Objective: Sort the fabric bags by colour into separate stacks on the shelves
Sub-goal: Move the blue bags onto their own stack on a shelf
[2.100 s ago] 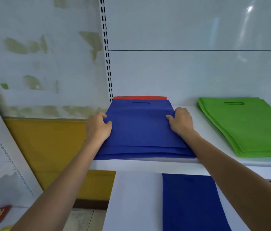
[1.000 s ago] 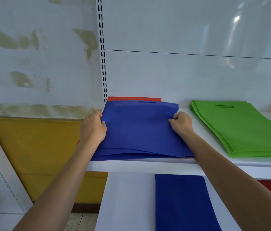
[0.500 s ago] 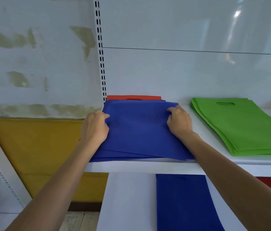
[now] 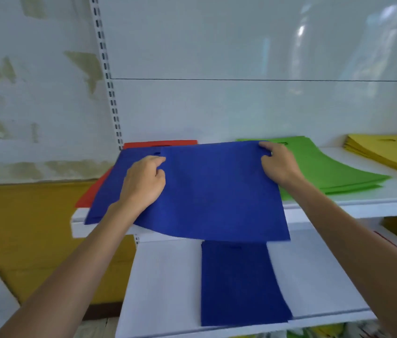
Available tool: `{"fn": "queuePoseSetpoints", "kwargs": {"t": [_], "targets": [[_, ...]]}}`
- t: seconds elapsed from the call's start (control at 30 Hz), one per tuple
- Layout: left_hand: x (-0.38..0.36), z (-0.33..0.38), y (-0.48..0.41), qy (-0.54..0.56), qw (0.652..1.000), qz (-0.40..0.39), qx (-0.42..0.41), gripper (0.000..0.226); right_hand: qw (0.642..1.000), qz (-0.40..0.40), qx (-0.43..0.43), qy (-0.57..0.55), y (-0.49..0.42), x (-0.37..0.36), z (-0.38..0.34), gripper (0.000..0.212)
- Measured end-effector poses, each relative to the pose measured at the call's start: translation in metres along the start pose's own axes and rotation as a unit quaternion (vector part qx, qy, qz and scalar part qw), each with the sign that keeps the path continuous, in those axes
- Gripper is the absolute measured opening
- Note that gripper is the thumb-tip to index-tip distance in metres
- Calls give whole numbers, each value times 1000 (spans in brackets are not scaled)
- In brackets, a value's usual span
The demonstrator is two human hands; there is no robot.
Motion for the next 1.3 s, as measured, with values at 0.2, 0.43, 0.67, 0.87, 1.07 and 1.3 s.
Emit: {"fn": "queuePoseSetpoints", "kwargs": {"t": [0.2, 0.43, 0.67, 0.87, 1.07, 1.3], "targets": [[-62, 107, 39, 58, 996, 11, -64, 46, 976, 199, 50, -78, 70, 104, 96, 46], [-182, 192, 145, 172, 977, -96, -84, 47, 980, 175, -95, 14, 127, 131, 279, 26], [-273, 193, 255, 206, 945, -254, 3, 48, 960, -23, -263, 96, 163, 102, 382, 31], [-304, 136, 283, 198, 947, -244, 68, 39, 970, -31, -218, 103, 145, 29, 405, 39], [-315, 51, 245, 145, 969, -149, 129, 26, 986, -56, -144, 60, 80, -75, 399, 23], [-361, -32, 205, 64, 964, -206, 153, 51, 977, -165, -82, 103, 5, -183, 389, 51]]}}
Point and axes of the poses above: each hand's wrist, its own y-axis away from the middle knuckle, its own x-axis out of the back of the hand, z = x × y, the point moved 5 cm from there along -y, towards the middle knuckle, and after that the axes turned 14 degrees about -x, right-handed, at the moved point
